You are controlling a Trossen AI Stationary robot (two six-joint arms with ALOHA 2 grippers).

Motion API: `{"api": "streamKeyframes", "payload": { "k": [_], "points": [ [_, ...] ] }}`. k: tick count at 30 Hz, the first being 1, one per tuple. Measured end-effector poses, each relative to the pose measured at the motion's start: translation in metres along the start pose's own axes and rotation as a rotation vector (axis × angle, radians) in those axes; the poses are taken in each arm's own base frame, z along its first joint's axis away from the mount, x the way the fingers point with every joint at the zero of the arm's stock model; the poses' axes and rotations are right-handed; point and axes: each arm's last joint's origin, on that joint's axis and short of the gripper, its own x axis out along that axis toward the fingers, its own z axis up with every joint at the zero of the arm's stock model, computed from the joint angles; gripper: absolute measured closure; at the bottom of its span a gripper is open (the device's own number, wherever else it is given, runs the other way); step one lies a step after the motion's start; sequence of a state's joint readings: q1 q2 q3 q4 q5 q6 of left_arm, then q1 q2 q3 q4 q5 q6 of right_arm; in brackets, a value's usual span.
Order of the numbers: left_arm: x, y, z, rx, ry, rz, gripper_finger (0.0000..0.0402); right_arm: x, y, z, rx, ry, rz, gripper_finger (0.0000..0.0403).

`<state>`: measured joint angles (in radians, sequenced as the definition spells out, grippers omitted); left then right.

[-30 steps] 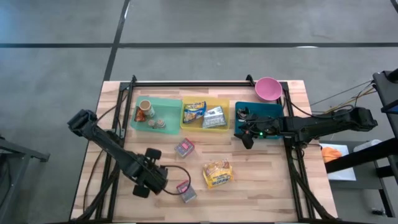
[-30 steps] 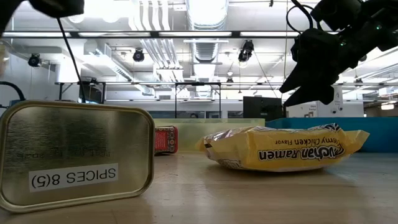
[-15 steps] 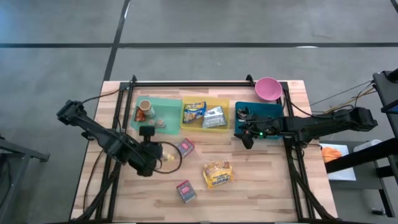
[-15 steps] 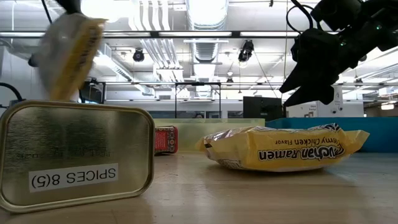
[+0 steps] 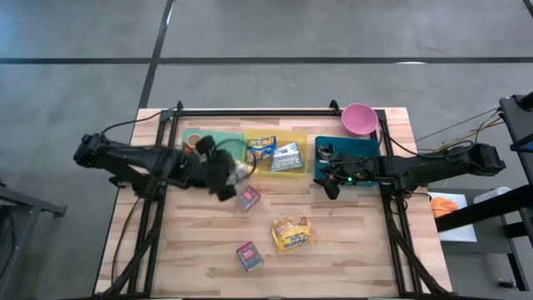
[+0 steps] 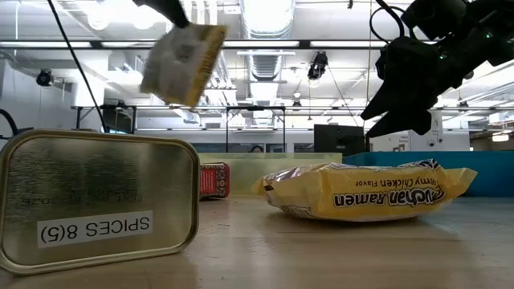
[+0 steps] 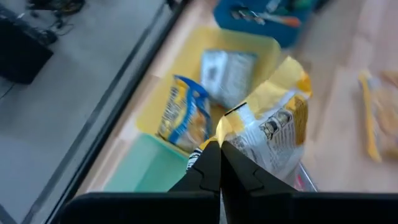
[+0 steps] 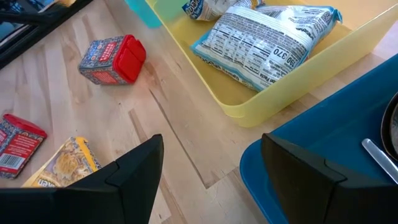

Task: Pick & Place Food Item
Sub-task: Put the yellow noodle pack into the yellow bin

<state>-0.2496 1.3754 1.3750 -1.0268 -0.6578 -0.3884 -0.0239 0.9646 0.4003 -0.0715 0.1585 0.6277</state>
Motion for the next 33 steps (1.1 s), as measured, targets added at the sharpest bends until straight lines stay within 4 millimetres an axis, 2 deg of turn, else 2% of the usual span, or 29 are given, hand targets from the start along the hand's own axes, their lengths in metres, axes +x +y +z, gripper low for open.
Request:
{"api": "streamKeyframes", "payload": {
  "k": [9, 16, 22, 33],
  "points": [
    [0.031, 0.040, 0.032, -0.107, -0.105, -0.034, 0.0401, 0.000, 0.000, 0.000, 0.000, 0.000, 0.000, 0.0138],
    [0.049, 0.064, 0.040, -0.184, -0.138, -0.118, 0.0401, 0.000, 0.000, 0.000, 0.000, 0.000, 0.000, 0.0138],
    [0.072, 0.070, 0.033, -0.220, -0.140, -0.170, 0.0401, 0.000, 0.000, 0.000, 0.000, 0.000, 0.000, 0.0138],
    [0.117, 0.060, 0.016, -0.248, -0.162, -0.241, 0.0401, 0.000, 0.000, 0.000, 0.000, 0.000, 0.000, 0.0138]
  ]
}}
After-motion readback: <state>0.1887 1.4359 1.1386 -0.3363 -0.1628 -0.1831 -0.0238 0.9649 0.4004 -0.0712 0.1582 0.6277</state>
